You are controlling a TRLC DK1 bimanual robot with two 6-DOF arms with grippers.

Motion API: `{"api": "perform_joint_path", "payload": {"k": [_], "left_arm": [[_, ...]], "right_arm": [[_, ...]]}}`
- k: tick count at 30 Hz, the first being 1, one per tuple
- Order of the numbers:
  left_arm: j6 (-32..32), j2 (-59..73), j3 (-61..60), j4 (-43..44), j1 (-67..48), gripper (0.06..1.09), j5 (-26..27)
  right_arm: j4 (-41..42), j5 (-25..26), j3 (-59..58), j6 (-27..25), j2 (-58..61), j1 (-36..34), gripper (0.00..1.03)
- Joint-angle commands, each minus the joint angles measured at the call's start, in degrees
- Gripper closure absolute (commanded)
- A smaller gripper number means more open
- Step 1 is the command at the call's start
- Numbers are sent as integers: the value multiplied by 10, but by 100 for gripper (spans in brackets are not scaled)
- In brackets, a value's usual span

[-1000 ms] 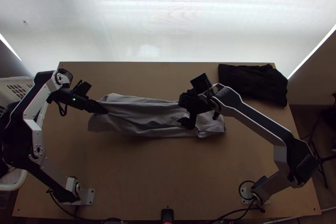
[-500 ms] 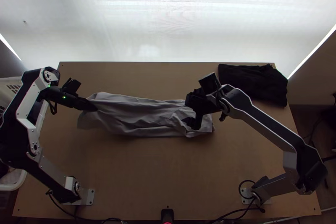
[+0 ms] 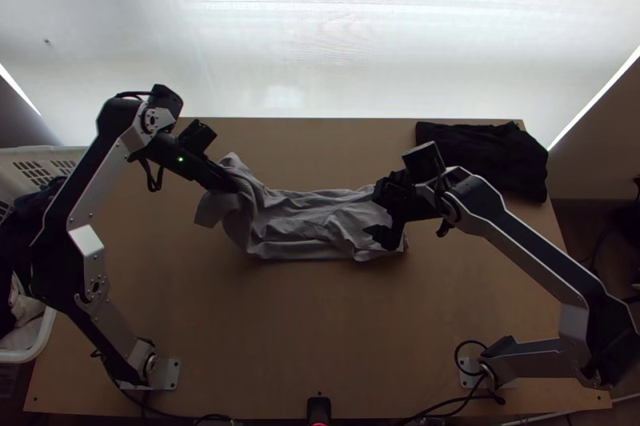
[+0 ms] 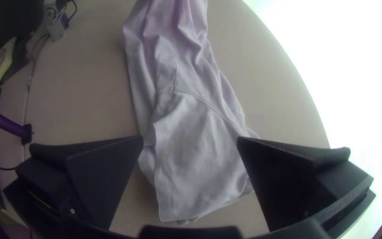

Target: Fold the t-shirt

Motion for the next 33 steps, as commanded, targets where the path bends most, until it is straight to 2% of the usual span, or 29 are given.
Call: {"api": "perform_joint_path", "payload": {"k": [1,18,23,33], "left_arm": [[-40,18,80,5,-114,105,5],[-91,158,212,71,-267,105,25],[-123,223,236,134,-301,105,25],[-191,273,253,266,-344,105,24]], "right_arm": [[1,0,-28,1,-19,-30,4],[18,3,-155,11,-109,-123,4],[18,4,-192,13,-151,-141,4],[18,4,-232,17,-200,-165,4]]}}
